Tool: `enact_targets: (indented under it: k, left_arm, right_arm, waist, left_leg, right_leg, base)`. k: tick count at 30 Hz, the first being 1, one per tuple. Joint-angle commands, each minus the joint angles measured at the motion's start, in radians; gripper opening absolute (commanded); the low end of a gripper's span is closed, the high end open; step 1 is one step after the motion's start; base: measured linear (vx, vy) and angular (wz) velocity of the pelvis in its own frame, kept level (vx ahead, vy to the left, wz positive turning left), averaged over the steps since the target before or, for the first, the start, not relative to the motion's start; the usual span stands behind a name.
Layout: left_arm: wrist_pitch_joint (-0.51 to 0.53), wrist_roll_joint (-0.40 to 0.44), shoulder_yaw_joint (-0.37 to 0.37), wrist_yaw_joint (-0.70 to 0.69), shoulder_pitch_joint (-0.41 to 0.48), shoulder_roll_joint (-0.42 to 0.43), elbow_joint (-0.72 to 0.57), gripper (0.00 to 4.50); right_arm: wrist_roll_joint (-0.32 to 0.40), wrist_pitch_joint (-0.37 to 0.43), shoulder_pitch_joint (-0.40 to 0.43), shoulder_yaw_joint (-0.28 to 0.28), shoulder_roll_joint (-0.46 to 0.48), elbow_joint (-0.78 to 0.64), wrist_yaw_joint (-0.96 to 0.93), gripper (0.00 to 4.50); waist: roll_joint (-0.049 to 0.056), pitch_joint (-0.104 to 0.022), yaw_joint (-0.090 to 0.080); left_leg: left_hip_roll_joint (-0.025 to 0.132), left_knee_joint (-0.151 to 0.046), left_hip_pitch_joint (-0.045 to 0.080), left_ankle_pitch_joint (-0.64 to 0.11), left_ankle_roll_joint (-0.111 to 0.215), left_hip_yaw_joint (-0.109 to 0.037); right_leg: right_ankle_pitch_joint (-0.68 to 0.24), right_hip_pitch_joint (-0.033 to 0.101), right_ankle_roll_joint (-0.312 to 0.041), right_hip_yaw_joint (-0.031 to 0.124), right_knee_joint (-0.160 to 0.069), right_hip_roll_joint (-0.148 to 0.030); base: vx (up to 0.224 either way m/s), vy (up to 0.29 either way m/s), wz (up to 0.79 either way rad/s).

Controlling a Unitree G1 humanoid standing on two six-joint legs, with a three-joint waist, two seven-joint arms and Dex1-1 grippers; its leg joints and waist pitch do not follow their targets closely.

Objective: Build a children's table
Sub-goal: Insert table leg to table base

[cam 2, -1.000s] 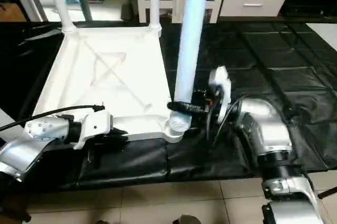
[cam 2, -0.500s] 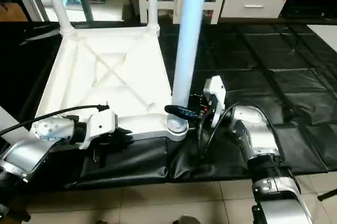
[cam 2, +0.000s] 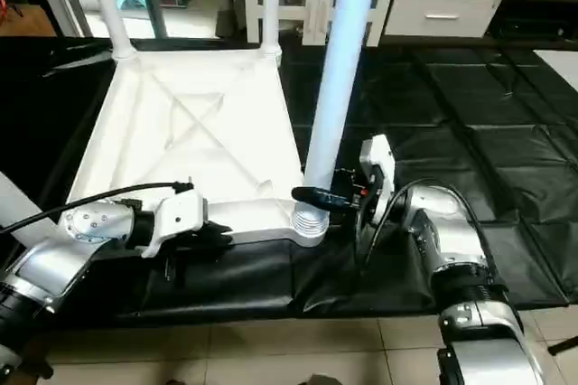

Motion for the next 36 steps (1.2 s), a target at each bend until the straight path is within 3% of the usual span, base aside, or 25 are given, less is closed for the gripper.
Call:
enact_targets:
  k: [1, 7, 10, 14, 21, 22, 32, 36]
  left_arm:
    - [0.021, 0.039, -0.020, 0.005, 0.025, -0.002, 0.038, 0.00]
    - [0.021, 0.041, -0.018, 0.008, 0.025, -0.001, 0.040, 0.00]
    - [0.020, 0.045, -0.018, 0.009, 0.023, -0.001, 0.043, 0.00]
    - [0.017, 0.051, -0.018, 0.010, 0.022, 0.000, 0.044, 0.00]
    - [0.018, 0.055, -0.018, 0.014, 0.021, -0.004, 0.043, 0.00]
    - [0.018, 0.055, -0.018, 0.013, 0.020, -0.004, 0.044, 0.00]
    - [0.013, 0.063, -0.017, 0.005, 0.012, -0.005, 0.054, 0.00]
    - [0.035, 0.055, -0.009, 0.014, 0.015, -0.018, 0.040, 0.00]
  right_arm:
    - [-0.063, -0.003, 0.030, 0.032, 0.000, 0.083, -0.013, 1.88]
    - [-0.109, -0.070, 0.056, 0.038, 0.008, 0.114, -0.076, 1.88]
    - [-0.140, -0.118, 0.066, 0.054, 0.007, 0.133, -0.092, 1.88]
    - [-0.178, -0.199, 0.082, 0.064, 0.015, 0.163, -0.148, 1.88]
    - [-0.155, -0.198, 0.113, 0.047, 0.038, 0.154, -0.179, 1.88]
    - [-0.151, -0.192, 0.119, 0.047, 0.042, 0.149, -0.178, 1.88]
    - [-0.164, -0.152, 0.136, 0.075, 0.038, 0.156, -0.163, 1.88]
    - [-0.146, -0.137, 0.132, 0.042, 0.055, 0.166, -0.235, 1.88]
  waist:
    - [-0.008, -0.078, -0.001]
    - [-0.009, -0.070, -0.005]
    - [-0.009, -0.061, -0.010]
    - [-0.007, -0.061, -0.019]
    - [-0.009, -0.062, -0.030]
    - [-0.004, -0.061, -0.030]
    - [-0.003, -0.063, -0.033]
    - [-0.004, -0.063, -0.033]
  left_leg:
    - [0.010, -0.049, 0.013, 0.005, 0.153, 0.009]
    - [0.012, -0.057, 0.018, -0.066, 0.116, 0.008]
    - [0.011, -0.066, 0.027, -0.158, 0.070, 0.007]
    - [0.010, -0.070, 0.029, -0.175, 0.048, 0.003]
    - [0.010, -0.076, 0.032, -0.216, 0.035, -0.001]
    - [0.009, -0.077, 0.034, -0.226, 0.033, -0.002]
    - [0.010, -0.081, 0.038, -0.267, 0.024, -0.004]
    - [0.010, -0.082, 0.038, -0.266, 0.022, -0.004]
  right_leg:
    - [0.134, 0.074, -0.309, 0.019, -0.049, -0.042]
    - [0.031, 0.072, -0.289, 0.019, -0.061, -0.044]
    - [-0.103, 0.072, -0.269, 0.020, -0.076, -0.046]
    - [-0.124, 0.073, -0.257, 0.020, -0.081, -0.045]
    - [-0.141, 0.075, -0.252, 0.020, -0.086, -0.043]
    - [-0.145, 0.074, -0.253, 0.020, -0.086, -0.043]
    - [-0.169, 0.075, -0.251, 0.019, -0.091, -0.042]
    - [-0.171, 0.074, -0.249, 0.020, -0.091, -0.042]
  base:
    - [0.000, 0.000, 0.00]
    - [0.000, 0.000, 0.00]
    - [0.000, 0.000, 0.00]
    - [0.000, 0.000, 0.00]
    - [0.000, 0.000, 0.00]
    - [0.000, 0.000, 0.00]
    - [0.000, 0.000, 0.00]
    - [0.000, 0.000, 0.00]
